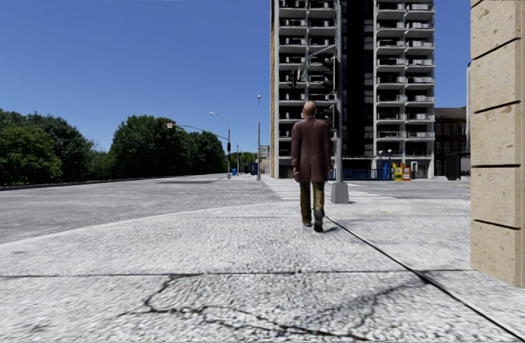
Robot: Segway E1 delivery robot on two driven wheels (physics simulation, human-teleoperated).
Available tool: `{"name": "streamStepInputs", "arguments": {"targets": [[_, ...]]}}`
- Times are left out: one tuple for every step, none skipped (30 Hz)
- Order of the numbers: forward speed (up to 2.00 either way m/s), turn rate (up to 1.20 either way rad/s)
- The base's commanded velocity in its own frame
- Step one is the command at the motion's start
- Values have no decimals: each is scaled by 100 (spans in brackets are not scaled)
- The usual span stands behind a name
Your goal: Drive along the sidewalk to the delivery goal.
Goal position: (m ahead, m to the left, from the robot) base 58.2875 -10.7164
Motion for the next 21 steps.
{"name": "streamStepInputs", "arguments": {"targets": [[128, 0], [128, 0], [128, 0], [128, 0], [128, 0], [128, 0], [128, 0], [128, 0], [128, 0], [126, 0], [125, 0], [123, 0], [121, 0], [119, 0], [116, 0], [112, 0], [109, 0], [106, 0], [104, 0], [104, 0], [101, 0]]}}
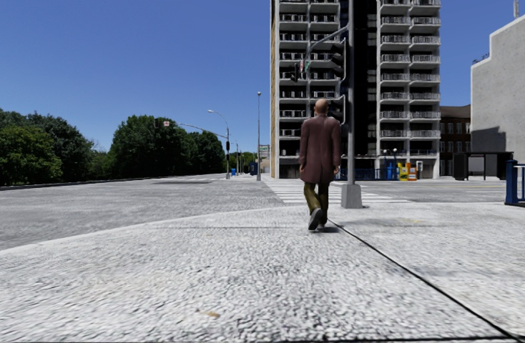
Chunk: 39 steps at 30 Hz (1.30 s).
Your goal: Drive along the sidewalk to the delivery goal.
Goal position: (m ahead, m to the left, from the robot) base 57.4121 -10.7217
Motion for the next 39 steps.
{"name": "streamStepInputs", "arguments": {"targets": [[99, 0], [98, -6], [98, -24], [97, -32], [97, -33], [97, -29], [97, -14], [97, -9], [97, -9], [97, -8], [97, -10], [97, -52], [97, -77], [97, -94], [97, -100], [97, -100], [97, -100], [97, -55], [97, -47], [97, -64], [97, -93], [97, -104], [97, -104], [97, -120], [97, -120], [97, -115], [97, -17], [97, -6], [97, -2], [97, 0], [97, 0], [97, 0], [97, 0], [97, 0], [97, 0], [100, 0], [102, 0], [103, 0], [103, 0]]}}
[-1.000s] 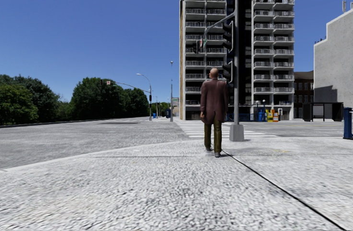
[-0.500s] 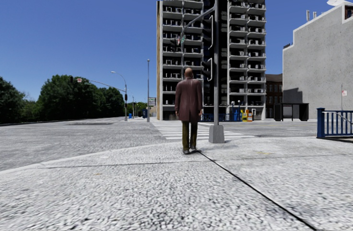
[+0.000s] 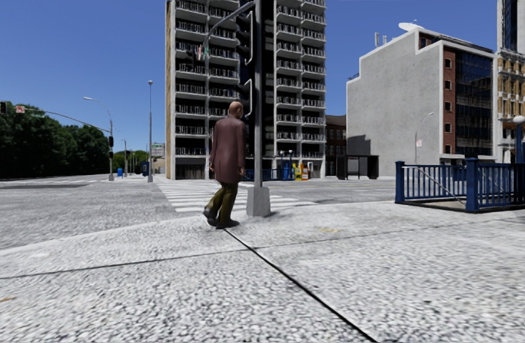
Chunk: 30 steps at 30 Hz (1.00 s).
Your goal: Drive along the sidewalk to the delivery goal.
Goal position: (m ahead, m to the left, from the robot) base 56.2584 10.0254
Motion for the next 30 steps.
{"name": "streamStepInputs", "arguments": {"targets": [[104, 0], [105, 0], [105, 0], [105, 0], [105, 0], [105, 0], [104, 0], [104, 0], [104, 0], [104, 0], [104, 0], [104, 0], [104, 0], [104, 0], [104, 0], [104, 0], [104, 0], [103, 0], [102, 0], [100, 0], [99, 0], [99, 0], [98, 0], [97, 0], [95, 0], [93, 0], [93, 0], [93, 0], [93, 0], [92, 0]]}}
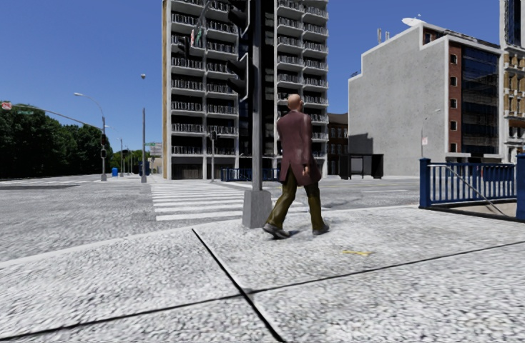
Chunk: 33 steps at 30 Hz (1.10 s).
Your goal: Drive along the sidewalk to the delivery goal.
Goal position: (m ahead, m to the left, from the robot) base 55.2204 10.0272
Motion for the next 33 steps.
{"name": "streamStepInputs", "arguments": {"targets": [[92, 0], [89, 0], [86, 0], [84, 0], [82, 0], [81, 0], [81, 0], [81, 0], [81, 0], [81, 0], [81, 0], [81, 0], [81, 0], [81, -2], [81, -12], [81, -12], [81, -25], [81, -43], [81, -51], [81, -54], [81, -59], [81, -73], [81, -78], [81, -81], [81, -89], [81, -103], [81, -120], [81, -120], [81, -120], [81, -119], [81, -119], [81, -95], [81, -68]]}}
